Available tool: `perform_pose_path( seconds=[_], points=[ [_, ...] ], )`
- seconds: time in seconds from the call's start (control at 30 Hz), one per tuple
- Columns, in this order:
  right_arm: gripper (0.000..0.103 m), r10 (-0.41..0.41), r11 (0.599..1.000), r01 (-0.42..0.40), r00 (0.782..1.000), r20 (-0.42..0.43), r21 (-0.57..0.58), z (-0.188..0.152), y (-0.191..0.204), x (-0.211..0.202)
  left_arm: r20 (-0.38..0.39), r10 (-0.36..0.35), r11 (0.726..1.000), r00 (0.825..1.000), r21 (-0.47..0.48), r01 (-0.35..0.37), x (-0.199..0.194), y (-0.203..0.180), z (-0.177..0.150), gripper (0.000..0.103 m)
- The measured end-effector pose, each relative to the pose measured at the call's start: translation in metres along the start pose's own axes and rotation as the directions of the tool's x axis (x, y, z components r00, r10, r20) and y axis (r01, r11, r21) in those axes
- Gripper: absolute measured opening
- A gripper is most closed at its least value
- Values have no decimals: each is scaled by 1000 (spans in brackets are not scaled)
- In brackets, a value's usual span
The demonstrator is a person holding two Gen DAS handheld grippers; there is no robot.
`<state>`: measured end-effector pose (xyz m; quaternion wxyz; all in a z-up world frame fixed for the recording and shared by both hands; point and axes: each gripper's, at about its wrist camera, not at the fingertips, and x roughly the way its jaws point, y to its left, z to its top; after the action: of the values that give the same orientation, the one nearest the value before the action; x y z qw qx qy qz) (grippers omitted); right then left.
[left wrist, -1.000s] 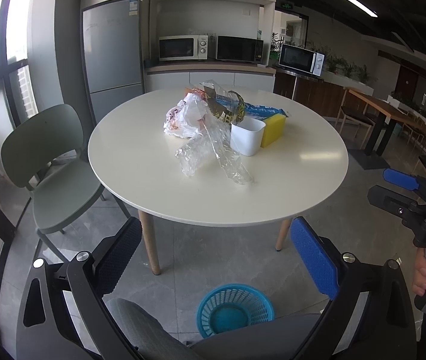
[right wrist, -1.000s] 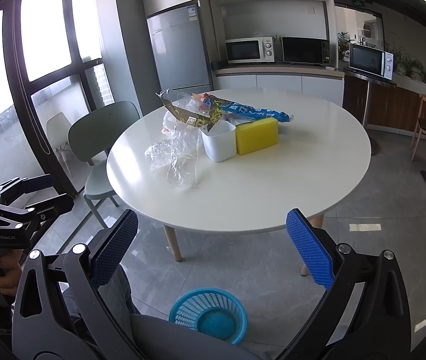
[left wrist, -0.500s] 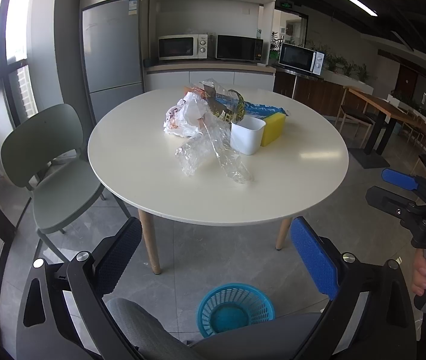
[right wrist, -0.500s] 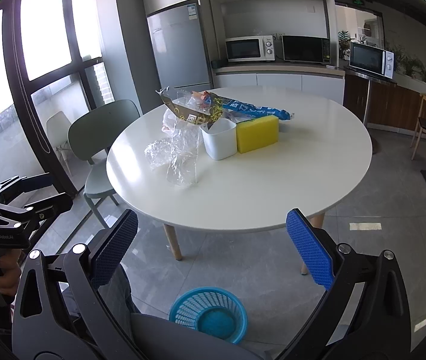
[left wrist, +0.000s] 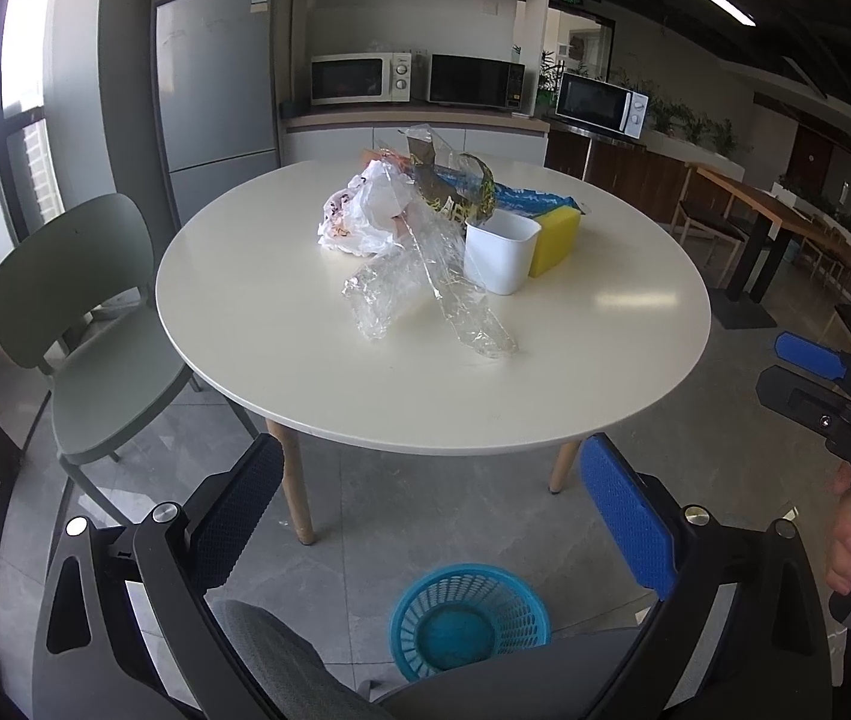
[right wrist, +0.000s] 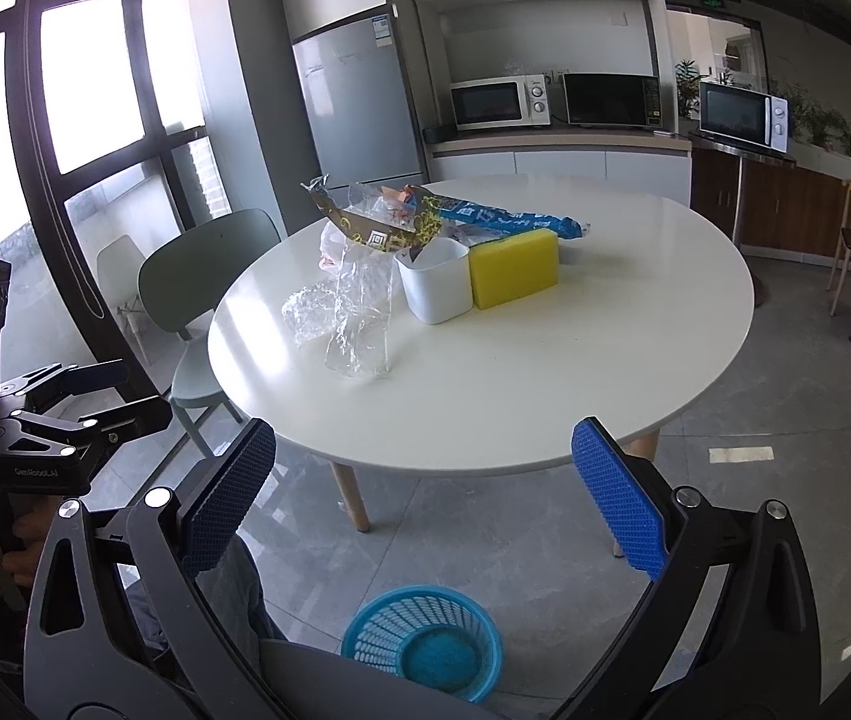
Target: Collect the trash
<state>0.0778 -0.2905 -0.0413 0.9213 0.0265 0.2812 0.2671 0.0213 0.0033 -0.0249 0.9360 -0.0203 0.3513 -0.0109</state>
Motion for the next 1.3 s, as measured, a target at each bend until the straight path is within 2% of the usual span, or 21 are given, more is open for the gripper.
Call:
perform_pose_path(
  seconds=[0.27,0.5,0.67,0.93,1.03,1.17,1.3],
  points=[
    [95,17,999,-17,999,-29,28,4,-11,34,4,-3,1000,1000,26,3,33,7,14,97],
    [95,43,999,-43,999,-18,-3,34,-9,72,-6,-28,999,1000,39,28,71,20,44,96],
    [95,29,997,-29,1000,-5,-68,66,0,107,-39,-68,998,997,18,68,98,31,63,81],
    [95,43,992,-45,999,-24,-121,99,3,161,-75,-89,996,993,4,89,135,43,81,79],
    [95,81,988,-83,997,-21,-131,103,4,174,-97,-108,994,989,-14,107,149,49,83,71],
    [95,88,981,-90,996,-16,-171,112,8,187,-136,-136,990,981,-54,130,163,58,81,44],
    [94,86,976,-91,996,-35,-198,119,13,203,-120,-153,987,981,-68,146,166,62,78,38]
  ],
)
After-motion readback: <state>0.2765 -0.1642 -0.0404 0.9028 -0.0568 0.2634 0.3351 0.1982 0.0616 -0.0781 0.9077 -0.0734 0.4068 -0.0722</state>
